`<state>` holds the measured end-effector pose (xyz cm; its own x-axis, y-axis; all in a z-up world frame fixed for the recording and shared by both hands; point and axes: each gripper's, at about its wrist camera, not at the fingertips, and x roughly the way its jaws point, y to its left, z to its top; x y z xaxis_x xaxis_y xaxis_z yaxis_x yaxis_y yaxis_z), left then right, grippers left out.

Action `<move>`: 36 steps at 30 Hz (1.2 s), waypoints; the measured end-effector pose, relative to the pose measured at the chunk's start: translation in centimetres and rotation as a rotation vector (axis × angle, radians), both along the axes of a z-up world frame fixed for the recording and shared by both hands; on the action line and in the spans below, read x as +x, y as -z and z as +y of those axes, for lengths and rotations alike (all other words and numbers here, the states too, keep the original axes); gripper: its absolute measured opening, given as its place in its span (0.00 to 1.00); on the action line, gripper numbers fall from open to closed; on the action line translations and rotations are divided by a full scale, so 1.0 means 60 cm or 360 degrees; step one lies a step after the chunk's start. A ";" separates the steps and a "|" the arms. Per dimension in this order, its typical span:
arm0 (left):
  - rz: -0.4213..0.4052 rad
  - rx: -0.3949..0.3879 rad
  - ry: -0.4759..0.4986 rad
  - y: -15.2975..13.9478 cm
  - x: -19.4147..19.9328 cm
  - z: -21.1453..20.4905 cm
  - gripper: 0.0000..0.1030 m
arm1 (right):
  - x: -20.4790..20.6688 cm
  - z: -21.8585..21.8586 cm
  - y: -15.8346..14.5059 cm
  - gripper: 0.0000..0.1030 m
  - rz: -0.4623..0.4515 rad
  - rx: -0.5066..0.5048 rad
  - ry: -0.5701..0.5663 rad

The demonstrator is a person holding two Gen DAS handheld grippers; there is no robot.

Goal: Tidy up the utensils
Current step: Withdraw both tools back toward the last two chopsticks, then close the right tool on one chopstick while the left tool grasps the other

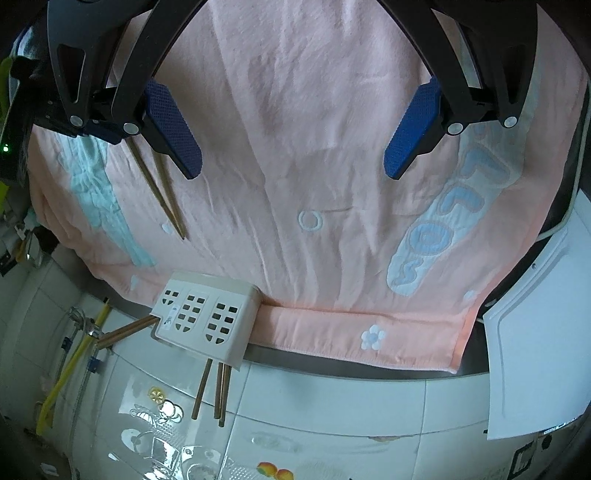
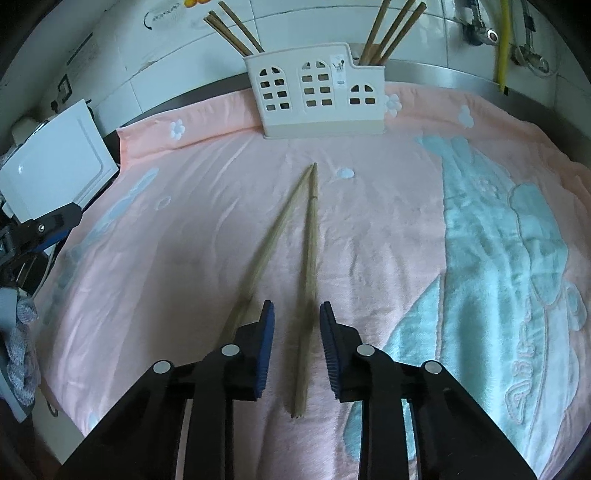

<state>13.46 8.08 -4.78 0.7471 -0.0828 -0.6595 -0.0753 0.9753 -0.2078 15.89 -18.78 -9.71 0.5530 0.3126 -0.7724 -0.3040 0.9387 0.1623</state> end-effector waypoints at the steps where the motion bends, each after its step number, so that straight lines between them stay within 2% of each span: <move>1: 0.0003 -0.0005 0.0001 0.001 0.000 0.000 0.95 | 0.001 0.001 0.002 0.18 0.0004 -0.0007 -0.0002; 7: 0.0017 0.0004 0.0041 0.007 -0.002 -0.017 0.95 | 0.004 0.003 0.006 0.08 0.0002 -0.0053 0.0018; 14: 0.0049 -0.0007 0.0111 0.017 -0.008 -0.045 0.95 | -0.006 -0.004 0.002 0.07 -0.0030 -0.0043 0.0039; 21: 0.0063 -0.0006 0.0243 0.031 -0.017 -0.097 0.93 | -0.024 -0.031 -0.040 0.07 -0.0127 0.0021 0.0060; 28: 0.0079 0.0007 0.0469 0.049 -0.026 -0.177 0.73 | -0.038 -0.050 -0.088 0.07 -0.0255 0.0086 0.0077; 30: 0.0091 -0.0006 0.0524 0.055 -0.024 -0.195 0.61 | -0.040 -0.053 -0.100 0.07 -0.0285 0.0100 0.0077; 34: 0.0134 -0.0009 0.0617 0.073 -0.017 -0.229 0.46 | -0.043 -0.060 -0.115 0.07 -0.0328 0.0111 0.0079; 36: 0.0159 -0.0016 0.0644 0.082 -0.011 -0.241 0.32 | -0.043 -0.065 -0.119 0.07 -0.0339 0.0122 0.0085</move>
